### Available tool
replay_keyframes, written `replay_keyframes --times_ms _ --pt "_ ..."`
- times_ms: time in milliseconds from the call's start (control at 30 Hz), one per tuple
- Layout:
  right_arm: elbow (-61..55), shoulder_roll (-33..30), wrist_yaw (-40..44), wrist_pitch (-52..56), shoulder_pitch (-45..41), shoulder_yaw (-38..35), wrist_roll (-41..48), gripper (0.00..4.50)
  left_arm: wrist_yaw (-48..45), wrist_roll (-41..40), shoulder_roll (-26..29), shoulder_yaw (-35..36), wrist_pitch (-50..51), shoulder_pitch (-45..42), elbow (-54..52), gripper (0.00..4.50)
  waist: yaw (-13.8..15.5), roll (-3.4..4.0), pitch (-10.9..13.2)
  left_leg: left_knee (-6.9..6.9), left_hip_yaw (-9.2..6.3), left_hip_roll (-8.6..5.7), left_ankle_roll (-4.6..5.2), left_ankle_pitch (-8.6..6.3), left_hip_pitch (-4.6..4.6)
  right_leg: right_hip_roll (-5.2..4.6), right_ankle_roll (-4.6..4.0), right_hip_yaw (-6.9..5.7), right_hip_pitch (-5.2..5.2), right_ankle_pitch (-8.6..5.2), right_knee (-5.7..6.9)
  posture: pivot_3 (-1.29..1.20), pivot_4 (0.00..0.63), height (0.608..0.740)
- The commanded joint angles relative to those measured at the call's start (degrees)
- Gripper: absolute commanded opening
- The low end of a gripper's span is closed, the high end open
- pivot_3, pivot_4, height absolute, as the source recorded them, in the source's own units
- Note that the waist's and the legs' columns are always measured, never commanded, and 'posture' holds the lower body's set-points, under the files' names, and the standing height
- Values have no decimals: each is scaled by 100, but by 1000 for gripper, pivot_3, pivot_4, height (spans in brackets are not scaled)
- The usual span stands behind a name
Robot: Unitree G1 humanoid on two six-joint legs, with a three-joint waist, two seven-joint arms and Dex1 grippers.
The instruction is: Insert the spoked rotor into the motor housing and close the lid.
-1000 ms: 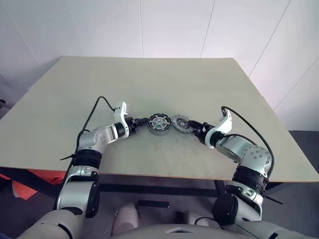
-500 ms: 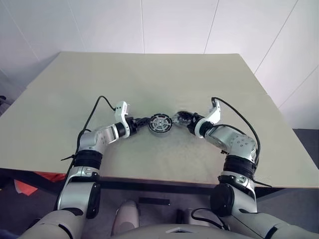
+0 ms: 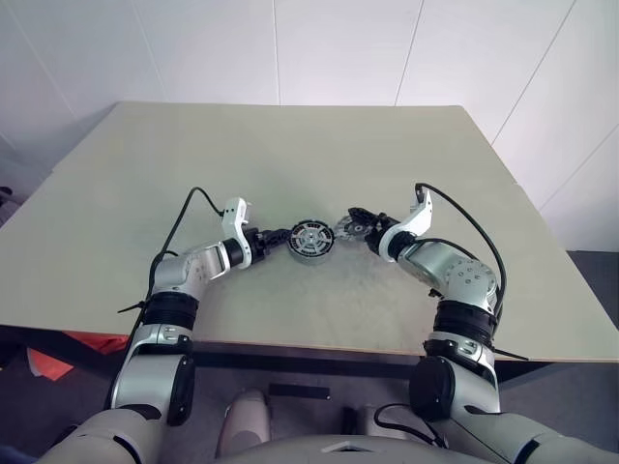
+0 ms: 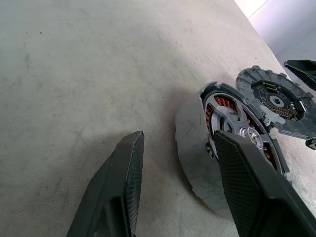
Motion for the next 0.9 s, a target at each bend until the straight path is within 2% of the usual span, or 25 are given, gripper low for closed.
replay_keyframes --times_ms 33,333,433,533,567,900 --pt "-219 -62 50 -127 -122 129 99 2713 -8 -15 24 35 -20 -47 -166 2387 -1 0 0 0 0 0 0 0 0 0 2 0 0 2 0 0 0 740" --pt "-236 -165 254 -282 -66 369 63 2713 -15 -12 33 29 -15 -41 -183 2387 -1 0 0 0 1 0 0 0 0 0 -2 0 0 -1 0 0 0 740" --pt "-265 -167 298 -266 -62 399 129 3312 -18 -14 37 30 -9 -31 -192 2387 -1 0 0 0 1 0 1 0 0 0 -2 0 0 -1 0 0 0 740" --pt "-283 -160 285 -263 -72 403 162 4347 -21 -14 39 31 -11 -30 -190 2387 -1 0 0 0 1 0 1 0 0 0 -2 0 0 -1 0 0 0 740" --pt "-308 -158 306 -222 -77 413 203 4468 -21 -15 42 31 -8 -24 -197 2387 -1 0 0 0 1 0 1 0 0 0 -2 0 0 -1 0 0 0 740" --pt "-1044 -84 799 264 -31 808 816 4468 0 -3 72 43 11 -4 -192 2387 0 0 0 0 -1 1 2 -1 1 1 -3 0 1 -1 0 0 0 740"
